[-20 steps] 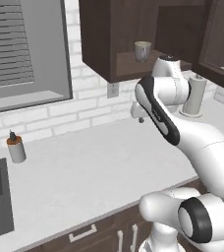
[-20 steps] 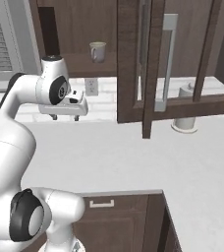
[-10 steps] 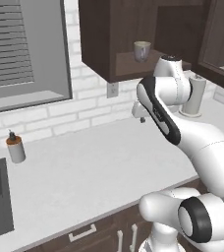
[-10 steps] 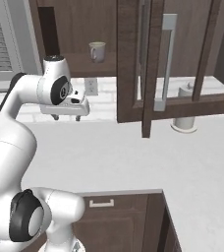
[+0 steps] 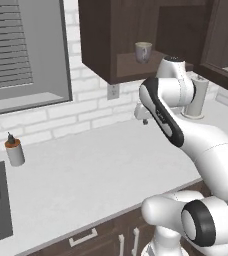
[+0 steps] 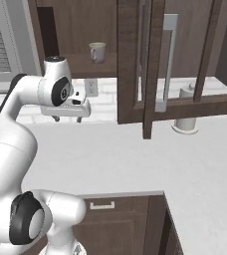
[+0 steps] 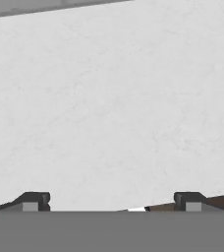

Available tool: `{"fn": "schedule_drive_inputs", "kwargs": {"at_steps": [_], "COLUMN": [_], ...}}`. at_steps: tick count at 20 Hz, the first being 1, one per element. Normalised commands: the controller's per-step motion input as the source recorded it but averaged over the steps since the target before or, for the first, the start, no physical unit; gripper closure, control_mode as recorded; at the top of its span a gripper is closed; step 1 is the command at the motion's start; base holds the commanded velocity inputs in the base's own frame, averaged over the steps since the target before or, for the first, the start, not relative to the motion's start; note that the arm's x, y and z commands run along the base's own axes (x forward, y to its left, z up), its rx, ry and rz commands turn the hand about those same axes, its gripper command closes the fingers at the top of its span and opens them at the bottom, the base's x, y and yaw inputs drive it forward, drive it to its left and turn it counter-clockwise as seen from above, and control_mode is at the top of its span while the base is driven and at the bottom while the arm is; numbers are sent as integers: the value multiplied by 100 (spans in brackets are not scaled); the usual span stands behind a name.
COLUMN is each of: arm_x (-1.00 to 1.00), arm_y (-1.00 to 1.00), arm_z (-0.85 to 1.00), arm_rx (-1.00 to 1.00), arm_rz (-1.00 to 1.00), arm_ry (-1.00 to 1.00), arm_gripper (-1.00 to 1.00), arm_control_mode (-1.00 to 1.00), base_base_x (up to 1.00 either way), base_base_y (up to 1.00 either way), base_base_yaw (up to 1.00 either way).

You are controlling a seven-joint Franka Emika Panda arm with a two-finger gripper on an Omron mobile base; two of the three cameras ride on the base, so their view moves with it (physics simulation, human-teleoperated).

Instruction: Gather all objects into one cabinet and sort the glasses and bowls to opposite sides.

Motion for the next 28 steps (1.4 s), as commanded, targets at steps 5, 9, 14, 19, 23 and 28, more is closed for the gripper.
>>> {"fn": "schedule_drive_inputs", "kwargs": {"at_steps": [5, 9, 14, 19, 23, 28], "arm_x": [0, 0, 0, 0, 0, 1], "arm_y": [0, 0, -2, -30, -23, -2], "arm_z": [0, 0, 5, 56, 72, 57], "arm_rx": [0, 0, 0, 1, 0, 0], "arm_rz": [0, 0, -1, -5, -7, -9], "arm_ry": [0, 0, -3, -19, -18, -18], "arm_gripper": [-100, -100, -100, -100, -100, -100], "arm_control_mode": [100, 100, -100, -100, -100, -100], "base_base_x": [0, 0, 0, 0, 0, 0], "base_base_y": [0, 0, 0, 0, 0, 0], "base_base_yaw": [0, 0, 0, 0, 0, 0]}}
